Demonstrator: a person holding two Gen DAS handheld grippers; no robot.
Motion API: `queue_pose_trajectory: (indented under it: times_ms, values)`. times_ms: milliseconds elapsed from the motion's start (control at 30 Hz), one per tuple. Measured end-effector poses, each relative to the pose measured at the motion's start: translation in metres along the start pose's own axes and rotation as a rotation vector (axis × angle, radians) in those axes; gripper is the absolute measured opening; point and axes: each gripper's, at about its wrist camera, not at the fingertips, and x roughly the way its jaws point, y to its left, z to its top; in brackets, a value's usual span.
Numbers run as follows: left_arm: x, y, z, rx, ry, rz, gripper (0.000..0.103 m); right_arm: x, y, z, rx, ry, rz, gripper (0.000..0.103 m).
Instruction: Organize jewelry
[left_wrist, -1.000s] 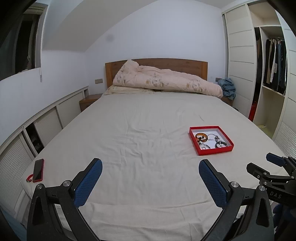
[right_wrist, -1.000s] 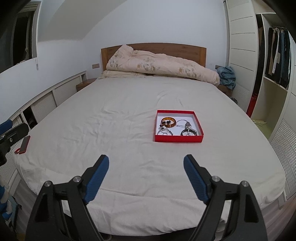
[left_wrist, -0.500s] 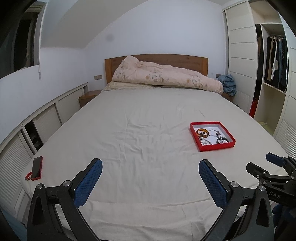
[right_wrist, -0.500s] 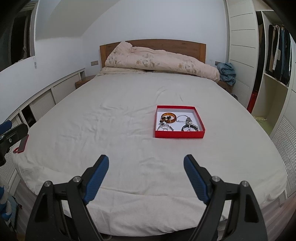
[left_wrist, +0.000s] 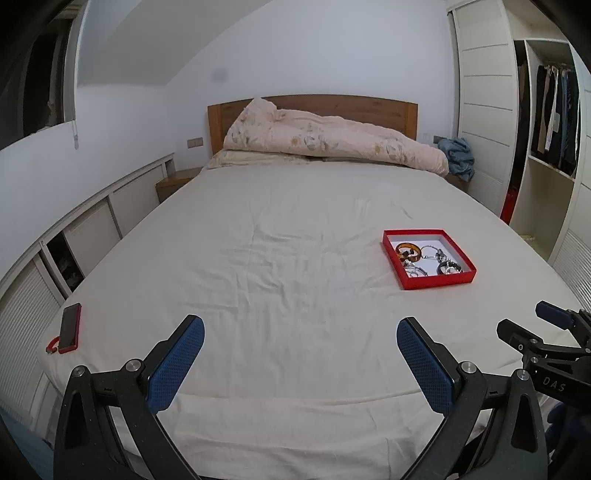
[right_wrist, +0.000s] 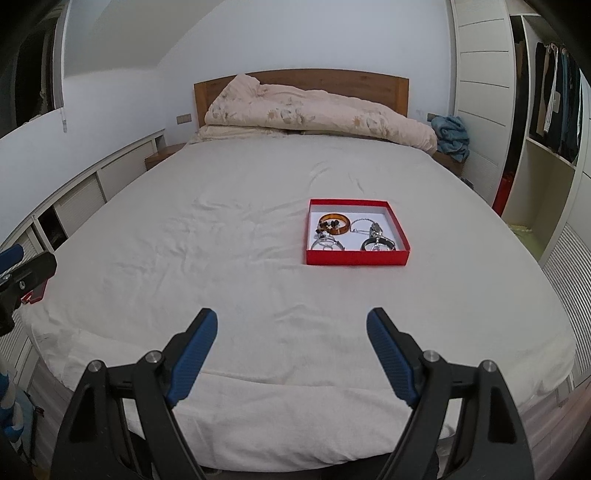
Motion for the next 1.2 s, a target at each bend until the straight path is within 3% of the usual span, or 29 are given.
queue_pose_trajectory:
  times_ms: [1200]
  values:
    - [0.027,-0.012,-0.006,0.030,0.059,-0.020,0.102,0.019,-0.010,-0.004,0.008,0.036,-0.019,0.082]
